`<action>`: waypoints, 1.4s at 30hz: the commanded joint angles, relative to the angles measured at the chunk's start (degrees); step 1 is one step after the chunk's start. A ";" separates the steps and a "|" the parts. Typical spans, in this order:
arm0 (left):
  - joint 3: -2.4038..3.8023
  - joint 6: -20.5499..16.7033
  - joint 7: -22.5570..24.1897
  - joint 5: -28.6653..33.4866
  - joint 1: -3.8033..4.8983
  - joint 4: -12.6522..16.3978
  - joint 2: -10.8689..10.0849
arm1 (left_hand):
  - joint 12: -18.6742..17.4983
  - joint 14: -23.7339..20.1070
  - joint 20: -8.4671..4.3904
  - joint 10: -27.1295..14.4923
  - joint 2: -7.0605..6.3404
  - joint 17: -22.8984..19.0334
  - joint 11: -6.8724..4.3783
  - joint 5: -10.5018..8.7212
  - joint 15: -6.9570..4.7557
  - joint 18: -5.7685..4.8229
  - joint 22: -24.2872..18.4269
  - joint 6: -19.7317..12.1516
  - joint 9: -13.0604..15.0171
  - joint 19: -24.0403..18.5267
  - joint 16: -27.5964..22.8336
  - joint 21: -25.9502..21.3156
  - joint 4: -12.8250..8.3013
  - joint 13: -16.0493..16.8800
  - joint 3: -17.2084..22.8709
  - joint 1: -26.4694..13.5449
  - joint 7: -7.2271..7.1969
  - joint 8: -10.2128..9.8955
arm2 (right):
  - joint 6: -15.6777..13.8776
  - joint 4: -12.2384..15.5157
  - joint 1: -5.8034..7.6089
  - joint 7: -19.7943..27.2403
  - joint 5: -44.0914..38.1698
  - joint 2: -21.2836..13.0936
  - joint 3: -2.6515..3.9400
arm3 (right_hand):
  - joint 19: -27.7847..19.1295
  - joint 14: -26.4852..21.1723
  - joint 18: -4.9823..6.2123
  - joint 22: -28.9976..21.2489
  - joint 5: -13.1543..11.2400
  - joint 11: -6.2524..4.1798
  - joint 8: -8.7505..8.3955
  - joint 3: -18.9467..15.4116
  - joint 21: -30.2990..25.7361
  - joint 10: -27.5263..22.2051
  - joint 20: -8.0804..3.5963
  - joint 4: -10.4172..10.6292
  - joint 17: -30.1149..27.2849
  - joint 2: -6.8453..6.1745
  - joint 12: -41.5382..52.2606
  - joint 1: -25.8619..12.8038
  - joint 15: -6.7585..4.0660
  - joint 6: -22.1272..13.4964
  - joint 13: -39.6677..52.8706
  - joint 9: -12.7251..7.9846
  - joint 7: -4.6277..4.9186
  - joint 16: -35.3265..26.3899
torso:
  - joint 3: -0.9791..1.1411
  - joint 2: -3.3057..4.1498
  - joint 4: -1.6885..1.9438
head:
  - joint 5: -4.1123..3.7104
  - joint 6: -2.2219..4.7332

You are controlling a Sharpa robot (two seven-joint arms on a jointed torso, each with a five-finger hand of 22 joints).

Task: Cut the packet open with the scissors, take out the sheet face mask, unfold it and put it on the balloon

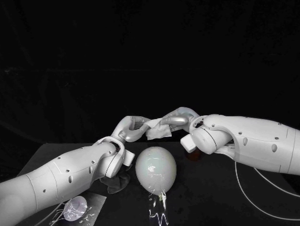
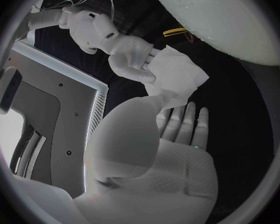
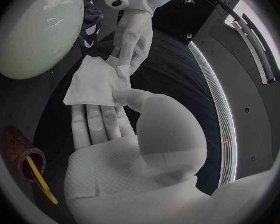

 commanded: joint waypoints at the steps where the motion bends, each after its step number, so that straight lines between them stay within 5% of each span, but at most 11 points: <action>1: 0.15 3.19 -2.45 5.77 0.68 0.87 -0.29 | -0.15 -0.12 0.07 0.35 0.08 -0.14 -0.08 -0.03 -0.04 -0.89 -0.08 0.19 0.03 -0.59 -0.48 -0.32 -0.39 0.05 1.20 -0.70 2.97 -0.03 | 2.41 -0.46 0.01 -0.29 -4.59 0.03 0.03 | -0.47 0.19 1.14 0.12 -0.40 0.04 0.28 0.04 0.25 0.16 0.01 -0.47 0.06 0.25 -0.08 -0.46 0.14 0.36 0.06 -0.04 -0.09 0.27 | -0.03 -0.02 0.04 | -0.04 -0.09; 16: 0.21 9.41 -8.18 12.20 3.04 2.98 -1.17 | 0.23 0.54 0.08 3.38 -1.18 -0.21 -0.61 0.01 -0.30 -0.98 -0.01 2.71 0.52 -0.93 -1.01 -0.47 -3.17 0.28 6.73 -5.01 2.21 1.13 | 5.05 -1.91 -0.10 -1.45 -8.17 1.60 -0.24 | -0.69 0.08 1.12 0.25 -0.79 0.12 0.21 -0.04 0.37 0.02 0.06 -0.53 0.05 0.26 -0.12 -0.57 0.19 0.26 0.04 -0.07 -0.01 0.23 | -0.02 0.07 0.04 | 0.06 -0.37; 20: 0.20 10.92 -9.96 15.14 3.32 2.95 -1.27 | 0.91 8.27 -0.21 7.25 -1.29 1.35 -1.20 0.03 -0.94 0.39 1.42 4.31 0.90 8.74 0.87 3.17 -3.63 0.47 8.75 -6.40 1.81 2.08 | 5.19 -2.09 -0.12 -0.88 -7.89 1.63 -0.26 | -0.77 0.01 1.12 0.29 -0.86 0.16 0.18 -0.05 0.39 -0.07 0.07 -0.50 0.04 0.28 -0.14 -0.62 0.23 0.20 0.04 -0.09 0.03 0.21 | 0.02 0.08 0.05 | 0.07 -0.53; 21: 0.20 11.47 -10.63 16.07 3.36 2.96 -1.31 | 0.95 10.37 -0.26 8.17 -1.38 1.77 -1.41 0.00 -1.21 1.23 2.22 4.80 1.01 14.01 1.49 5.29 -3.63 0.42 9.88 -7.32 1.67 2.41 | 5.21 -2.09 -0.12 -0.65 -7.70 1.59 -0.26 | -0.91 -0.10 1.10 0.32 -0.93 0.21 0.12 -0.07 0.40 -0.19 0.12 -0.46 0.03 0.30 -0.16 -0.70 0.28 0.10 0.02 -0.11 0.09 0.16 | 0.04 0.08 0.04 | 0.08 -0.55; 27: 0.19 12.52 -13.16 22.15 3.50 3.04 -1.68 | 0.48 13.11 -0.30 10.02 -0.44 2.23 -1.80 0.03 -1.93 3.67 2.74 5.45 1.18 17.54 2.85 7.28 -2.71 0.34 13.71 -11.24 1.51 3.28 | 5.95 -2.16 -0.13 0.65 -6.62 1.23 -0.27 | -1.67 -0.81 1.10 0.44 -1.26 0.50 -0.21 -0.16 0.39 -1.01 0.36 -0.28 -0.09 0.21 -0.17 -1.14 0.56 -0.45 0.01 -0.24 0.36 -0.14 | 0.04 0.02 -0.06 | 0.15 -0.71; 31: 0.19 12.14 -13.49 25.02 3.52 3.10 -1.97 | 0.60 17.90 -0.47 11.26 0.74 3.02 -2.35 0.02 -3.13 5.88 3.38 5.36 2.15 22.20 4.99 9.52 -1.95 0.44 15.16 -13.64 1.16 5.81 | 7.00 -2.24 -0.13 0.80 -6.43 0.93 -0.27 | -1.89 -1.04 1.10 0.47 -1.26 0.55 -0.27 -0.13 0.38 -1.16 0.42 -0.30 -0.13 0.24 -0.16 -1.16 0.63 -0.55 0.02 -0.26 0.42 -0.23 | 0.04 0.06 -0.11 | 0.10 -0.84; 34: 0.19 12.43 -13.86 26.58 3.52 3.25 -2.12 | 0.66 21.10 -1.51 12.71 1.37 3.36 -2.76 0.01 -3.92 5.96 3.20 2.74 4.00 26.35 5.97 10.55 -1.67 0.45 16.28 -15.64 1.07 9.88 | 7.28 -2.43 -0.13 1.13 -6.23 0.81 -0.27 | -2.15 -1.29 1.13 0.48 -2.07 0.68 -0.34 -0.36 0.35 -1.40 0.56 -0.06 -0.16 0.19 -0.13 -1.47 0.73 -0.68 0.03 -0.26 0.50 -0.32 | 0.05 0.06 -0.05 | 0.03 -0.96; 35: 0.19 12.64 -13.99 26.90 3.52 3.33 -2.16 | 0.55 22.18 -1.92 12.73 1.61 3.51 -2.75 0.02 -4.16 5.96 3.06 1.83 4.51 27.51 6.36 10.69 -1.39 0.43 16.38 -16.14 1.12 10.95 | 7.22 -2.51 -0.13 1.32 -6.10 0.80 -0.27 | -2.38 -1.47 1.21 0.46 -4.07 0.76 -0.43 -0.63 0.31 -1.74 0.72 0.26 -0.17 0.22 -0.13 -1.73 0.79 -0.92 0.04 -0.26 0.55 -0.33 | 0.06 0.07 -0.05 | -0.01 -0.99; 39: 0.19 13.98 -14.56 28.23 3.53 3.77 -2.27 | 0.62 24.52 -2.64 13.19 2.24 3.88 -2.90 -0.04 -4.64 5.96 2.58 -0.45 5.57 29.65 7.21 10.63 -0.48 0.49 16.16 -17.11 1.27 13.06 | 7.02 -2.98 -0.13 2.15 -5.39 0.86 -0.28 | -2.46 -1.59 1.24 0.42 -4.59 0.81 -0.50 -0.90 0.28 -1.96 0.79 0.36 -0.17 -0.07 -0.14 -1.91 0.85 -1.10 0.03 -0.26 0.66 -0.34 | 0.07 0.10 0.04 | -0.14 -1.12; 40: 0.19 14.39 -14.72 28.61 3.53 3.91 -2.30 | 0.83 25.74 -3.13 14.04 2.86 4.00 -3.14 0.16 -4.88 5.92 1.67 -2.98 7.11 31.28 7.33 9.82 0.14 0.54 15.60 -17.81 1.20 16.15 | 7.04 -3.11 -0.13 2.34 -5.22 0.88 -0.27 | -2.49 -1.68 1.24 0.41 -4.60 0.84 -0.55 -0.98 0.26 -2.07 0.81 0.33 -0.18 -0.22 -0.16 -1.94 0.88 -1.21 0.02 -0.27 0.70 -0.37 | 0.08 0.13 0.03 | -0.16 -1.16; 42: 0.20 15.03 -14.96 29.33 3.53 4.16 -2.36 | 0.92 25.92 -3.15 14.40 3.05 3.99 -2.98 0.07 -5.13 5.79 1.34 -3.81 7.68 31.73 7.23 9.44 0.29 0.53 15.40 -17.96 1.05 17.35 | 7.19 -3.27 -0.13 2.60 -5.00 0.91 -0.27 | -2.52 -1.75 1.24 0.39 -4.56 0.87 -0.57 -1.06 0.24 -2.14 0.83 0.34 -0.19 -0.33 -0.16 -1.98 0.91 -1.27 0.02 -0.27 0.73 -0.39 | 0.06 0.12 -0.01 | -0.19 -1.24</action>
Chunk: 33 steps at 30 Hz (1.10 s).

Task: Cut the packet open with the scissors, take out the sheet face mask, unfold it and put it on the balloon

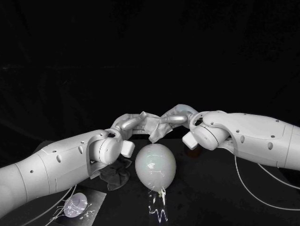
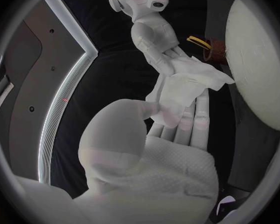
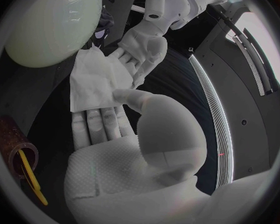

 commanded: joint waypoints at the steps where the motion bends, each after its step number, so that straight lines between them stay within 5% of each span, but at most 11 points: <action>1: 0.09 3.35 -1.19 4.12 0.13 0.51 -0.02 | 0.30 0.44 -0.04 0.56 0.19 0.03 0.18 0.27 -0.21 0.26 -0.39 -1.11 0.71 0.74 0.18 -0.50 0.35 0.06 -0.23 -0.45 1.46 1.42 | 1.42 -0.25 0.00 2.11 0.87 0.06 0.02 | -0.37 -0.42 0.75 -0.04 -0.26 -0.02 -0.31 -0.38 0.01 -0.43 0.12 -0.08 -0.09 -0.28 -0.16 -0.27 -0.01 -0.32 0.03 -0.01 -0.01 -0.40 | -0.03 0.04 0.00 | -0.10 -0.18; 5: 0.11 4.27 -1.54 6.05 0.13 0.88 -0.12 | 1.08 3.40 -1.02 2.68 1.18 0.56 -0.92 0.30 -0.95 0.41 -0.76 -4.02 2.72 3.72 1.11 -0.94 1.26 0.20 -1.34 -1.15 1.24 5.47 | 1.65 -0.52 0.01 2.40 1.08 0.13 0.03 | -0.53 -0.79 0.77 -0.19 -0.20 0.13 -0.40 -1.09 -0.16 -0.83 0.26 0.06 -0.13 -0.99 -0.14 -0.56 0.13 -0.65 0.03 0.02 0.14 -0.50 | -0.05 0.02 -0.01 | -0.13 -0.36; 10: 0.17 4.62 -1.97 7.98 0.13 1.43 -0.44 | 1.25 5.06 -1.48 3.66 1.92 0.90 -0.99 0.20 -1.47 0.41 -0.77 -6.13 4.27 5.53 1.41 -1.71 1.48 0.18 -1.96 -1.67 0.94 8.65 | 1.59 -0.78 0.01 2.81 1.24 0.22 0.02 | -0.60 -1.04 0.80 -0.38 -0.82 0.27 -0.50 -1.91 -0.35 -1.30 0.37 0.18 -0.15 -1.68 -0.15 -0.70 0.23 -1.06 0.03 0.04 0.27 -0.53 | 0.01 0.03 0.09 | -0.37 -0.53; 12: 0.22 4.22 -1.95 9.08 0.13 1.78 -0.72 | 1.80 9.34 -2.71 5.40 2.46 2.03 -1.76 0.38 -2.50 0.30 -0.43 -6.49 5.33 9.09 3.33 -1.08 1.51 0.35 -2.20 -2.42 0.53 11.23 | 1.51 -0.97 0.00 3.08 1.28 0.25 0.02 | -0.62 -1.20 0.81 -0.53 -1.22 0.30 -0.51 -2.40 -0.48 -1.54 0.43 0.06 -0.16 -2.16 -0.13 -0.57 0.27 -1.25 0.04 0.08 0.29 -0.55 | 0.00 0.01 0.06 | -0.41 -0.60; 16: 0.57 3.20 -1.34 10.37 0.14 2.29 -1.30 | 2.35 13.47 -4.23 7.73 2.27 3.61 -2.79 0.20 -3.95 0.39 -0.16 -6.54 6.04 13.33 5.46 0.08 1.16 0.59 -1.73 -3.13 -0.47 13.11 | 2.16 -1.17 -0.01 3.35 1.31 0.12 0.00 | -0.48 -1.22 0.86 -0.83 -2.48 0.17 -0.19 -2.96 -0.68 -1.46 0.45 -0.77 -0.09 -2.54 -0.02 0.78 0.22 -1.18 0.10 0.33 0.19 -0.38 | -0.05 0.01 0.03 | -0.50 -0.76; 26: 0.94 1.87 0.06 11.06 0.28 2.58 -2.20 | 3.79 18.35 -6.86 14.74 -1.08 9.24 -5.52 0.22 -6.59 0.25 0.72 -3.07 6.26 19.09 12.03 2.52 -0.52 1.27 -0.25 -4.67 -3.10 15.64 | 3.98 -1.02 -0.12 4.81 2.48 -0.36 -0.05 | 0.91 2.60 0.91 -0.35 -5.91 -1.57 2.46 -3.43 0.53 3.47 -0.58 -3.47 1.31 -0.53 0.90 5.34 -1.29 1.39 0.49 1.71 -1.31 2.09 | -0.04 -0.02 0.08 | -0.50 -0.97; 30: 0.97 1.39 0.20 11.10 0.33 2.48 -2.26 | 3.30 16.53 -6.97 15.32 -2.51 12.20 -5.60 0.24 -6.65 0.10 1.00 -2.33 5.81 18.66 15.17 2.91 -1.36 1.10 -0.27 -5.29 -3.29 15.45 | 4.59 -0.91 -0.14 5.47 3.46 -0.39 -0.05 | 1.13 2.88 0.87 0.11 -6.26 -1.74 2.80 -3.51 1.16 4.03 -0.80 -3.69 1.54 -0.24 0.73 5.55 -1.44 1.52 0.44 1.86 -1.46 2.27 | -0.03 -0.03 0.09 | -0.43 -0.96; 33: 0.98 0.82 0.45 11.09 0.36 2.45 -2.20 | 2.64 11.48 -6.46 15.21 -5.23 14.93 -5.26 0.07 -5.97 -0.33 1.00 -1.98 5.13 15.94 17.62 2.43 -4.55 0.84 -0.29 -4.33 -3.06 14.64 | 5.00 -0.73 -0.15 5.83 4.02 -0.36 -0.05 | 1.15 2.89 0.86 0.21 -6.33 -1.76 2.86 -3.54 1.28 4.12 -0.83 -3.73 1.57 -0.22 0.69 5.57 -1.46 1.54 0.43 1.88 -1.48 2.28 | -0.04 -0.02 0.08 | -0.41 -0.91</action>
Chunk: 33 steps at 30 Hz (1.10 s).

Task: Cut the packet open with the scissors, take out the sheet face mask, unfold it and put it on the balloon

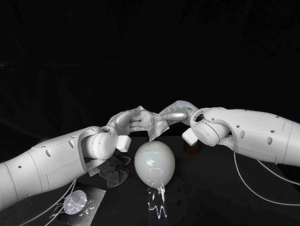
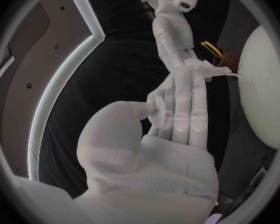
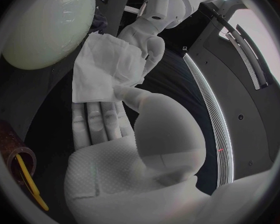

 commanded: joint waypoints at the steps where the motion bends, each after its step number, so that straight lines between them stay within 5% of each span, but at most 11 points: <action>1: 0.12 -1.22 1.63 0.96 0.20 0.01 0.12 | -0.47 -6.89 1.02 0.13 -1.88 1.14 0.66 0.43 1.21 -0.56 -0.59 0.59 -0.65 -4.22 0.06 -1.69 -1.82 -0.24 0.09 0.51 0.43 -1.05 | 2.22 0.29 -0.03 2.07 1.66 0.00 0.00 | 0.31 0.29 0.85 0.08 -0.23 -0.02 0.21 0.01 0.18 0.30 0.00 -0.32 0.08 0.15 -0.07 0.47 0.07 0.42 -0.02 0.13 -0.18 0.37 | -0.02 0.01 0.02 | 0.04 0.05; 2: 0.12 -1.36 1.67 0.86 0.21 -0.01 0.16 | -1.02 -9.79 1.54 -0.67 -3.10 1.48 1.20 0.69 1.88 -1.06 -0.90 0.20 -1.18 -6.24 -0.04 -2.54 -2.83 -0.46 0.02 0.92 0.60 -2.02 | 2.23 0.39 -0.04 2.21 1.89 0.01 0.00 | 0.31 0.29 0.85 0.08 -0.23 -0.02 0.21 0.01 0.18 0.30 0.00 -0.32 0.08 0.15 -0.07 0.47 0.07 0.42 -0.02 0.13 -0.18 0.37 | -0.03 -0.01 -0.01 | 0.13 0.05; 4: 0.12 -1.53 1.68 0.53 0.22 -0.03 0.19 | -1.58 -14.24 2.32 -1.25 -3.24 2.85 1.85 0.14 2.78 -1.70 -1.13 0.83 -2.33 -9.36 1.29 -3.50 -3.98 -0.63 0.30 1.56 1.24 -3.81 | 2.17 0.53 -0.04 2.45 2.14 0.01 0.00 | 0.31 0.30 0.84 0.12 -0.25 -0.03 0.23 0.00 0.23 0.34 -0.01 -0.32 0.10 0.17 -0.08 0.47 0.07 0.42 -0.02 0.14 -0.19 0.38 | -0.04 0.00 0.00 | 0.14 0.06; 5: 0.13 -1.60 1.70 0.34 0.22 -0.05 0.21 | -2.43 -19.15 3.31 -3.03 -4.08 3.73 2.72 0.26 3.89 -2.82 -1.56 1.59 -3.04 -13.30 1.80 -5.06 -6.54 -0.82 0.37 3.44 1.91 -4.92 | 2.08 0.61 -0.04 2.60 2.32 -0.01 0.00 | 0.34 0.33 0.83 0.22 -0.33 -0.06 0.29 -0.01 0.37 0.44 -0.05 -0.36 0.14 0.24 -0.11 0.51 0.04 0.45 -0.03 0.17 -0.21 0.40 | -0.04 0.01 -0.02 | 0.13 0.11; 9: 0.13 -2.43 2.04 -0.22 0.23 -0.17 0.22 | -2.30 -27.75 4.23 -5.49 -3.59 7.47 3.19 -0.01 5.24 -3.79 -0.74 3.14 -4.78 -17.91 7.61 -5.03 -10.52 -0.59 -1.98 6.28 2.05 -7.98 | 1.43 0.95 -0.04 3.26 3.84 -0.21 0.00 | 0.46 0.49 0.80 0.73 -0.76 -0.14 0.51 -0.10 1.01 0.82 -0.20 -0.47 0.31 0.50 -0.28 0.57 -0.05 0.49 -0.06 0.25 -0.29 0.49 | -0.04 0.00 -0.01 | 0.26 0.22; 16: 0.13 -4.55 2.98 -0.40 0.24 -0.58 0.17 | -0.56 -40.63 5.85 -9.79 -2.46 9.27 4.24 0.24 7.44 -5.26 -0.93 3.90 -4.53 -24.61 10.91 -6.66 -12.61 0.35 -3.75 7.39 2.06 -7.77 | 0.96 1.85 -0.04 3.69 6.49 -0.90 0.01 | 0.51 0.77 0.76 1.50 -1.06 -0.28 0.79 -0.17 1.95 1.31 -0.40 -0.67 0.56 0.80 -0.43 0.66 -0.20 0.56 -0.08 0.33 -0.42 0.64 | -0.04 -0.02 -0.02 | 0.49 0.33; 22: 0.12 -4.26 4.47 1.18 0.23 -0.76 0.38 | -2.92 -56.33 9.00 -24.97 -0.58 7.47 8.12 0.32 11.58 -6.15 -1.96 1.84 -2.93 -32.83 7.34 -11.10 -11.05 -1.03 -1.54 6.18 4.84 -5.27 | 1.13 2.53 -0.04 3.48 7.20 -1.06 0.01 | 0.47 0.83 0.75 1.68 -1.07 -0.30 0.84 -0.18 2.16 1.40 -0.44 -0.73 0.61 0.85 -0.47 0.67 -0.23 0.57 -0.09 0.34 -0.44 0.67 | -0.04 -0.05 0.01 | 0.48 0.41; 25: 0.12 -3.22 5.31 2.43 0.23 -0.73 0.50 | -2.62 -57.37 9.83 -26.74 0.81 6.49 8.68 0.19 11.96 -6.26 -2.41 0.88 -2.35 -40.05 6.89 -13.63 -9.19 -0.94 -0.73 4.92 5.55 -4.34 | 1.23 2.68 -0.04 3.30 7.19 -1.00 0.01 | 0.47 0.83 0.75 1.68 -1.07 -0.30 0.84 -0.18 2.16 1.40 -0.44 -0.73 0.61 0.85 -0.47 0.67 -0.23 0.57 -0.09 0.34 -0.44 0.67 | -0.05 -0.04 0.02 | 0.56 0.48; 28: 0.12 -1.24 6.13 3.81 0.22 -0.69 0.65 | -0.67 -49.06 9.90 -25.81 1.84 3.19 8.20 0.16 10.91 -6.07 -2.46 -1.07 -0.93 -43.35 6.43 -14.86 -7.27 -0.67 0.44 3.59 5.59 -2.41 | 1.17 2.60 -0.04 3.03 7.16 -0.91 0.01 | 0.42 0.83 0.73 1.86 -1.10 -0.31 0.87 -0.19 2.36 1.43 -0.48 -0.80 0.65 0.86 -0.53 0.67 -0.24 0.54 -0.11 0.35 -0.44 0.67 | -0.04 -0.05 0.01 | 0.66 0.58; 29: 0.12 -0.09 6.44 4.43 0.22 -0.62 0.74 | 0.17 -43.64 9.67 -24.39 2.41 0.66 7.84 0.24 10.11 -5.06 -1.88 -2.56 0.05 -39.88 4.60 -13.71 -6.21 -0.72 0.86 2.95 5.45 -1.09 | 1.13 2.53 -0.04 2.94 7.16 -0.87 0.01 | 0.42 0.83 0.73 1.86 -1.10 -0.31 0.87 -0.19 2.36 1.43 -0.48 -0.80 0.65 0.86 -0.53 0.67 -0.24 0.54 -0.11 0.35 -0.44 0.67 | -0.04 -0.05 0.01 | 0.66 0.58; 33: 0.12 2.09 6.76 5.40 0.21 -0.55 1.01 | 0.06 -39.89 9.39 -23.90 3.45 -2.05 7.69 0.21 9.64 -2.78 -0.85 -4.62 1.38 -32.25 1.59 -11.12 -4.46 -1.00 1.09 2.19 5.40 0.81 | 0.98 2.24 -0.04 2.66 7.12 -0.67 0.01 | 0.22 0.60 0.68 2.24 -1.42 -0.21 0.86 -0.28 2.76 1.22 -0.50 -0.82 0.70 0.82 -0.73 0.53 -0.16 0.31 -0.18 0.32 -0.34 0.54 | -0.06 -0.02 0.00 | 0.70 0.57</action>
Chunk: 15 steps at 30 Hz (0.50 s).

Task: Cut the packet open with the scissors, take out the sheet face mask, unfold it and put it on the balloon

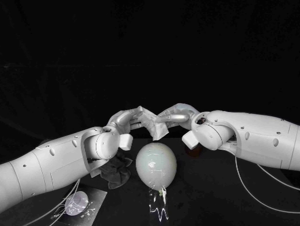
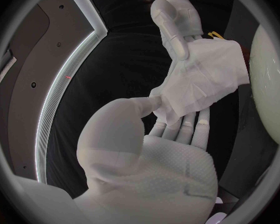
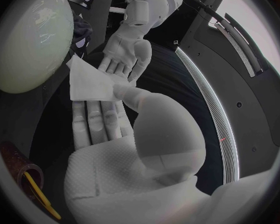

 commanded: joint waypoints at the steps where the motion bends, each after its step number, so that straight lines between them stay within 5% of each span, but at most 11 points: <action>1: 0.10 4.92 2.54 3.01 0.11 0.17 0.33 | 0.29 6.45 0.01 1.91 1.32 -2.87 -0.20 0.32 -0.91 3.53 0.60 -3.19 2.10 7.04 -2.62 2.11 1.83 -0.15 0.15 -0.50 3.32 3.21 | 0.30 -0.15 0.00 0.20 0.31 0.16 0.02 | 0.01 -0.01 0.30 0.15 -0.41 0.01 0.39 -0.13 0.30 0.21 -0.29 -0.35 0.05 0.31 -0.21 0.02 0.05 -0.05 -0.07 0.02 0.05 0.10 | -0.03 0.04 -0.02 | 0.10 -0.02; 3: 0.10 5.33 2.49 3.15 0.11 0.17 0.38 | 0.64 10.90 0.23 4.26 1.70 -4.80 -0.60 0.21 -1.79 4.96 0.34 -5.73 3.83 9.76 -4.51 2.55 2.99 -0.17 0.21 -0.71 2.96 5.95 | 0.20 -0.17 0.00 0.23 0.21 0.18 0.02 | -0.09 -0.13 0.28 0.28 -0.55 0.04 0.38 -0.15 0.43 0.11 -0.29 -0.38 0.06 0.28 -0.25 -0.01 0.08 -0.15 -0.09 0.01 0.08 0.03 | -0.01 0.04 -0.05 | 0.11 -0.01; 9: 0.11 5.65 1.36 3.50 0.11 0.21 0.38 | 1.58 17.70 -2.07 8.70 2.57 -6.47 -1.95 0.17 -3.25 5.19 0.97 -8.49 5.26 17.77 -5.64 5.53 5.22 0.07 0.27 -1.15 2.54 8.42 | -0.37 -0.40 0.00 0.39 0.01 0.11 0.02 | -0.19 -0.25 0.27 0.42 -0.65 0.08 0.38 -0.16 0.56 0.01 -0.28 -0.42 0.07 0.28 -0.29 -0.02 0.13 -0.24 -0.11 0.00 0.12 -0.04 | 0.01 0.03 -0.06 | 0.05 -0.08; 11: 0.11 5.31 0.81 3.55 0.11 0.23 0.33 | 2.03 22.05 -3.54 11.30 2.86 -7.09 -2.66 0.15 -4.24 5.30 0.80 -9.73 5.74 21.29 -5.77 6.24 7.62 0.06 0.02 -1.86 2.30 9.29 | -0.45 -0.41 0.00 0.41 -0.02 0.02 0.02 | -0.19 -0.25 0.27 0.42 -0.65 0.08 0.38 -0.16 0.56 0.01 -0.28 -0.42 0.07 0.28 -0.29 -0.02 0.13 -0.24 -0.11 0.00 0.12 -0.04 | 0.01 0.03 -0.05 | 0.03 -0.17; 13: 0.11 4.95 0.28 3.62 0.11 0.27 0.28 | 2.00 24.61 -4.13 12.37 2.77 -7.41 -2.97 0.19 -4.87 5.24 0.57 -10.94 5.78 23.13 -5.88 6.41 8.36 0.00 0.16 -1.83 2.08 9.34 | -0.47 -0.35 0.00 0.42 -0.05 -0.11 0.02 | -0.28 -0.35 0.25 0.52 -0.71 0.11 0.38 -0.18 0.67 -0.07 -0.28 -0.45 0.08 0.26 -0.31 -0.04 0.16 -0.31 -0.13 -0.01 0.15 -0.09 | 0.02 0.02 -0.05 | 0.02 -0.21; 15: 0.11 4.46 -0.34 3.94 0.11 0.30 0.23 | 1.51 26.23 -4.46 12.80 1.97 -8.01 -2.83 0.12 -5.05 5.19 0.06 -14.97 4.79 24.41 -6.73 6.06 9.02 -0.12 0.18 -1.83 2.45 7.23 | -0.47 -0.21 0.00 0.45 -0.07 -0.27 0.02 | -0.34 -0.41 0.25 0.59 -0.72 0.12 0.38 -0.19 0.73 -0.12 -0.27 -0.50 0.09 0.21 -0.31 -0.03 0.17 -0.34 -0.13 -0.01 0.16 -0.12 | 0.02 0.01 -0.04 | 0.00 -0.20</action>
